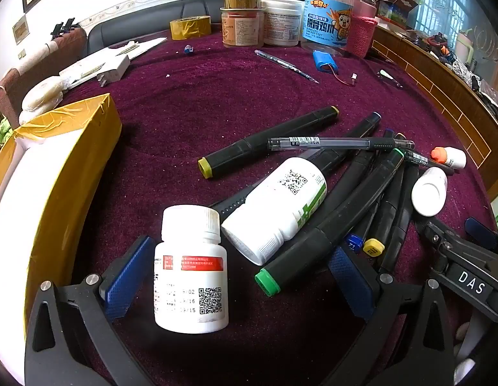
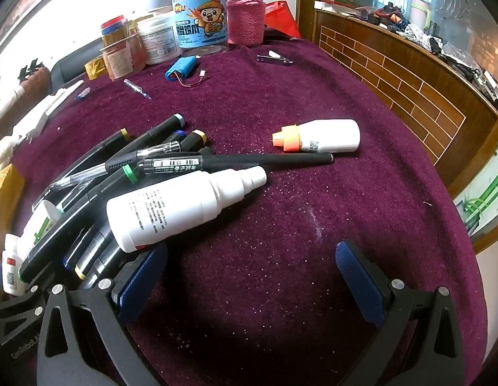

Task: Organize rigid objects
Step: 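Move the left gripper toward the white pill bottle with red label, then close the left gripper around the white pill bottle, then carry the pill bottle with the left gripper into the yellow-edged tray and release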

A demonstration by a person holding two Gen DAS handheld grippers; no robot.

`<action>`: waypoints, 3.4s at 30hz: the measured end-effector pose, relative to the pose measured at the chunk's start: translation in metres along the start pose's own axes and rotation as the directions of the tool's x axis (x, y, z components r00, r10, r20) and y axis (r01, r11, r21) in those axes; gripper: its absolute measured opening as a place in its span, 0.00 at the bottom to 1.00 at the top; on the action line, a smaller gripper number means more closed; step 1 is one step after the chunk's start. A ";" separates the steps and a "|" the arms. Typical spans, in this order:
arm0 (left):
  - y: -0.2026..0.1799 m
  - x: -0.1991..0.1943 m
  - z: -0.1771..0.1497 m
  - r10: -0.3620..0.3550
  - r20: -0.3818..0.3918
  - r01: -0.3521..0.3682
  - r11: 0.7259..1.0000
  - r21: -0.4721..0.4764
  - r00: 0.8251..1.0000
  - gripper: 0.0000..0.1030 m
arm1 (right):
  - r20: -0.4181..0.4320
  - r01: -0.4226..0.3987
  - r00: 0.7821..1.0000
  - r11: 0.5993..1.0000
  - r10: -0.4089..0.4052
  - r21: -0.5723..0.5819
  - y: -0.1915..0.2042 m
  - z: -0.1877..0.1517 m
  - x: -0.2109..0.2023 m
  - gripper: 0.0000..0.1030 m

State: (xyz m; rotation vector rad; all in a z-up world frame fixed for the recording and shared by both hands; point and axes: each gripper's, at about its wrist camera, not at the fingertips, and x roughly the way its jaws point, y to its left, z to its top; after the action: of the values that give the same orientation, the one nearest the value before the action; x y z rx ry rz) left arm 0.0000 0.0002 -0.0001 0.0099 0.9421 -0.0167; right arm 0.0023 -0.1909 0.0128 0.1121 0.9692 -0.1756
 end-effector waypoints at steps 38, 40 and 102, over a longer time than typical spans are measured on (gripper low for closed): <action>0.002 -0.007 -0.007 -0.047 -0.047 0.050 0.996 0.070 0.998 1.00 | 0.275 -0.166 0.951 0.984 0.144 0.058 -0.043 0.010 -0.065 0.94; 0.004 -0.010 -0.007 -0.072 -0.060 0.077 0.994 0.079 0.996 1.00 | 0.258 -0.174 0.956 0.978 0.139 0.119 -0.049 0.022 -0.045 0.84; 0.078 -0.105 -0.017 -0.374 0.103 0.377 0.926 -0.009 0.922 0.29 | 0.301 -0.096 0.951 0.994 0.078 0.047 -0.028 0.001 -0.071 0.80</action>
State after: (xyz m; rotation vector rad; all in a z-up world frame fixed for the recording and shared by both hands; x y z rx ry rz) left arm -0.0742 0.0794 0.0747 -0.1976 0.8324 -0.3572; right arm -0.0417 -0.2111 0.0713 0.1788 0.6556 -0.1363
